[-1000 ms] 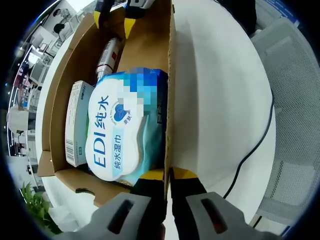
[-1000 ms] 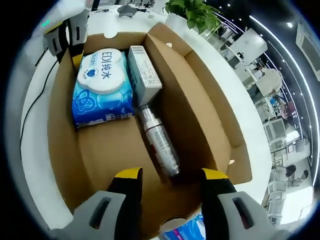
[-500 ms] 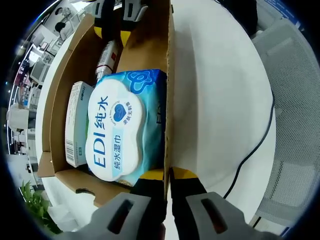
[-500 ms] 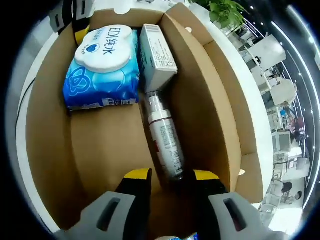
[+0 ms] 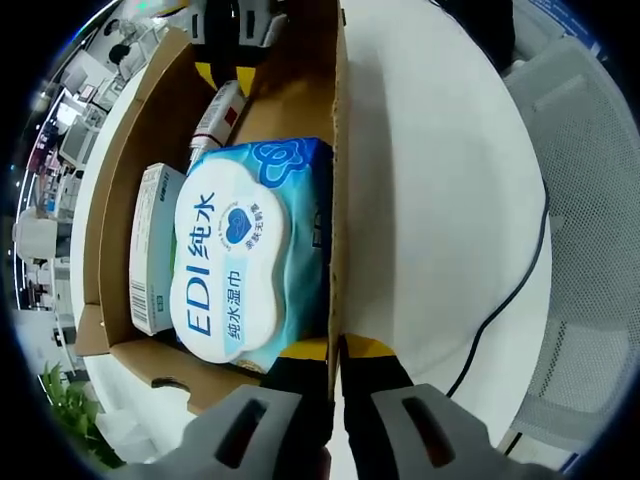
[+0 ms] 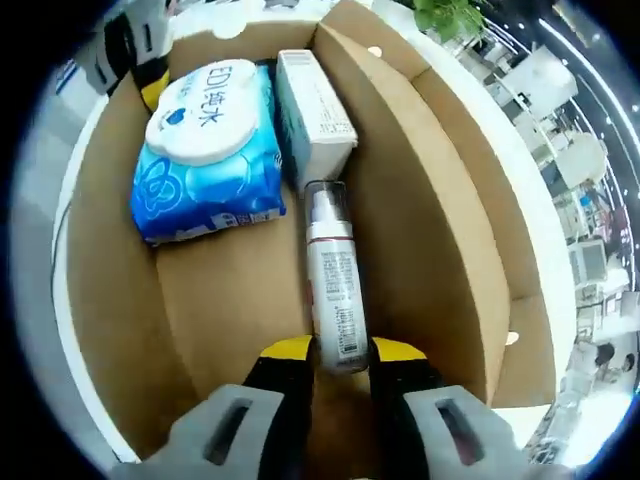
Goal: Operate the shoe box by opening the lid, removing the specified soft item, and placing it in the target area until the item is outside and the box remains undamaged.
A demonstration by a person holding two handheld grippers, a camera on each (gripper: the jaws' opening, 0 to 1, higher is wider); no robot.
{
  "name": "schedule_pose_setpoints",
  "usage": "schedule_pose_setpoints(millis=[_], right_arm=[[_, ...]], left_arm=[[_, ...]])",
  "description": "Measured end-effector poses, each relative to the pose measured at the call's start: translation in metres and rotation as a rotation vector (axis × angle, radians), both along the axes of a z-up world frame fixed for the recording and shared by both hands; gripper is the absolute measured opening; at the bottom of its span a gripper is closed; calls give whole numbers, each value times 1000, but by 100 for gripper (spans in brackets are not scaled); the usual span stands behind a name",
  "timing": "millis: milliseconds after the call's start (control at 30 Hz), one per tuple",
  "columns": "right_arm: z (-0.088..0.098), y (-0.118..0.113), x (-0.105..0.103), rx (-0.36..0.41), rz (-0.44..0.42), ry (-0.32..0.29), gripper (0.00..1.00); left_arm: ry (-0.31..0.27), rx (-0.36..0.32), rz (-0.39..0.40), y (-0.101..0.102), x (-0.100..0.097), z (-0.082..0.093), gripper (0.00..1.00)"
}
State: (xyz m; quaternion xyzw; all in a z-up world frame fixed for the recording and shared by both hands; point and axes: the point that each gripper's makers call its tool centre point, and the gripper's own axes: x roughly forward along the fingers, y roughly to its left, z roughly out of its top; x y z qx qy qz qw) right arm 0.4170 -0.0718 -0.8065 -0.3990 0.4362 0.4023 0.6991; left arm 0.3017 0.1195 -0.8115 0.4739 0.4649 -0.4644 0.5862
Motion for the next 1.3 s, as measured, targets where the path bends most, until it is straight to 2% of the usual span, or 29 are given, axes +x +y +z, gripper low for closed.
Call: schedule_pose_setpoints(millis=[33,67,100,133,167,433,467,533,567,600,700,733,833,867,933,1000,1100,1200,1300], right_arm=[[-1,2,-16,46,-91,119,17],[0,4,-25,64,-148,182,17],[-3,3,-27,70,-185,219,16],[-4,1,-27,63,-202,228,16],[-2,1,-26,48,-183,194,16],[-10,7,-48,-2,-206,211,19],[-16,3,-44,1,-241,225,20],[-20,2,-54,-24,-253,244,20],[-14,4,-53,-27,-239,228,20],[-12,4,-55,-31,-269,235,20],[-9,6,-58,-39,-246,240,20],[-16,4,-41,-42,-231,243,20],[-18,4,-38,-47,-226,240,20],[-19,3,-37,-50,-255,263,20],[-21,2,-34,-45,-250,286,21],[-22,2,-34,-62,-215,294,21],[-23,2,-34,-60,-252,294,21],[-23,2,-36,-69,-217,278,21],[-23,2,-37,-59,-237,281,21]], left_arm=[[0,1,1,0,0,0,1],[0,1,1,0,0,0,1],[-1,1,1,0,0,1,1],[-2,1,1,0,0,1,1],[-2,2,2,0,0,0,1],[-12,1,5,0,1,1,1],[-13,1,6,0,1,1,2],[-17,0,4,0,1,1,2],[-16,-1,4,0,2,2,2],[-15,-2,5,0,2,2,2],[-12,-1,3,0,2,2,1],[-10,-1,0,0,2,2,1],[-10,-1,-1,-1,3,3,1],[-11,-2,-2,-1,3,3,1],[-9,-1,-3,-1,3,2,1],[-4,1,-3,-1,3,2,1],[-1,3,-1,-1,3,2,1],[-4,2,0,-1,4,2,1],[-5,2,4,-1,3,2,1]])
